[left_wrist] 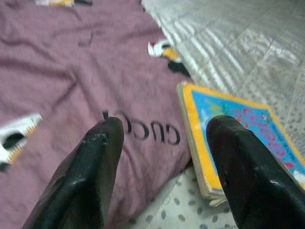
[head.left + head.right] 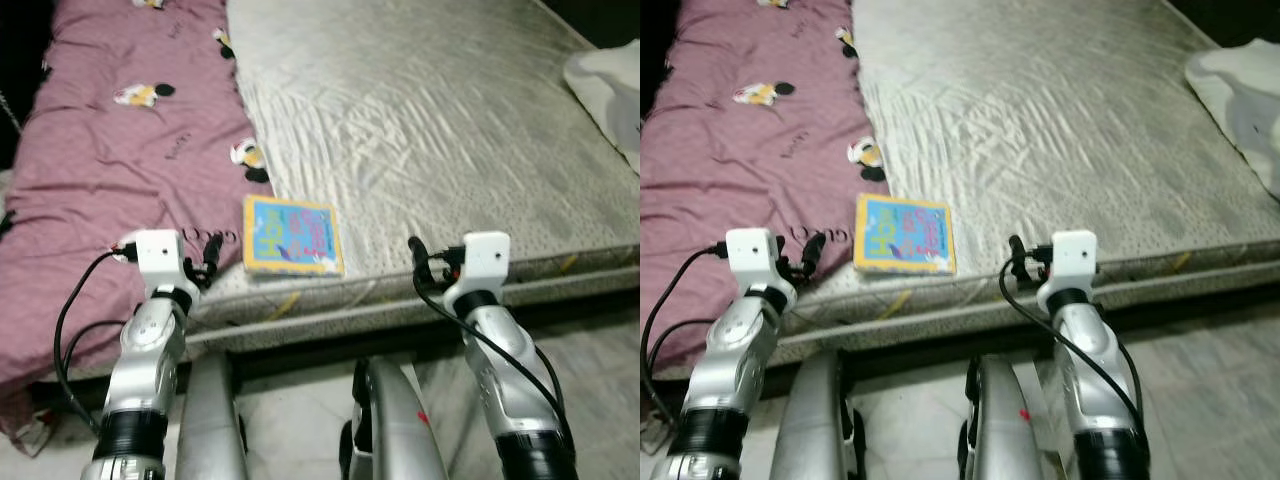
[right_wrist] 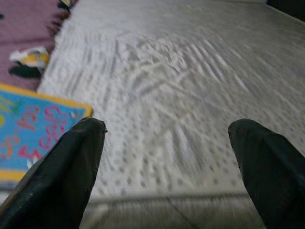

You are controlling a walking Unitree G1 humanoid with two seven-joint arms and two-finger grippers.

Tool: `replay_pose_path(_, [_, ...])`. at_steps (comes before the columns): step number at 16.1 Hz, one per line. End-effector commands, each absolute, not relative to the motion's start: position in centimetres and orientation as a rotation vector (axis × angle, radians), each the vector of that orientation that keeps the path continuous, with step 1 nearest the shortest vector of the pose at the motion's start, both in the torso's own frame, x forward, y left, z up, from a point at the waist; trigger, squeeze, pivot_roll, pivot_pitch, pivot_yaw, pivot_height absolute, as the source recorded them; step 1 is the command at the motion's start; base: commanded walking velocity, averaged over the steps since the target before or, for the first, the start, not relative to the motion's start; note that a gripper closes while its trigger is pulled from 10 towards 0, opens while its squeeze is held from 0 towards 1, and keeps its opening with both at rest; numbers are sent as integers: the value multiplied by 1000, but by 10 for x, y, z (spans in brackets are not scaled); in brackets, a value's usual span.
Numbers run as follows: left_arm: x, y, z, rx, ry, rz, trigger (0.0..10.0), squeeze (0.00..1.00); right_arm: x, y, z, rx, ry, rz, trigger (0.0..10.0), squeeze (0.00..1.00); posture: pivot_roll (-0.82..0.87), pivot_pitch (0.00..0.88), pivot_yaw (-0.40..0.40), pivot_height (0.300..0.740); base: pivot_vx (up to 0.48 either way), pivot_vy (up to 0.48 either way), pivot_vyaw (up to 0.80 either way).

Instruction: Clean up the room

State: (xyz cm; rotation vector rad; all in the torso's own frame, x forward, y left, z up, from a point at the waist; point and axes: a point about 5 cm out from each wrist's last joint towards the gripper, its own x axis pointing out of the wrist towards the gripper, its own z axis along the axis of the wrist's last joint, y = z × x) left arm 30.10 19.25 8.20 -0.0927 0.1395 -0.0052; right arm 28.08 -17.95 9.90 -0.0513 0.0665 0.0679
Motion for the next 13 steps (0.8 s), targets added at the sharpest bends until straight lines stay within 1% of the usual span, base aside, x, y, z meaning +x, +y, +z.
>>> replay_pose_path(1, [302, 196, 78, -102, 159, 17, 10000, 0, 278, -186, 99, -69, 77, 58, 10000, 0, -72, 161, -78, 544, 0, 0, 0])
replay_pose_path(4, [314, 193, 81, -120, 147, 11, 10000, 0, 276, -189, 101, -80, 82, 57, 10000, 0, -89, 174, -91, 544, 0, 0, 0])
replay_pose_path(6, [326, 194, 83, -154, 138, 19, 10000, 0, 273, -187, 105, -108, 74, 95, 10000, 0, -103, 184, -104, 544, 0, 0, 0])
replay_pose_path(9, [333, 192, 84, -194, 139, 31, 10000, 0, 270, -191, 106, -126, 80, 89, 10000, 0, -134, 191, -118, 544, 0, 0, 0])
replay_pose_path(13, [340, 181, 76, -262, 175, 24, 10000, 0, 263, -201, 114, -159, 84, 81, 10000, 0, -182, 202, -140, 544, 0, 0, 0])
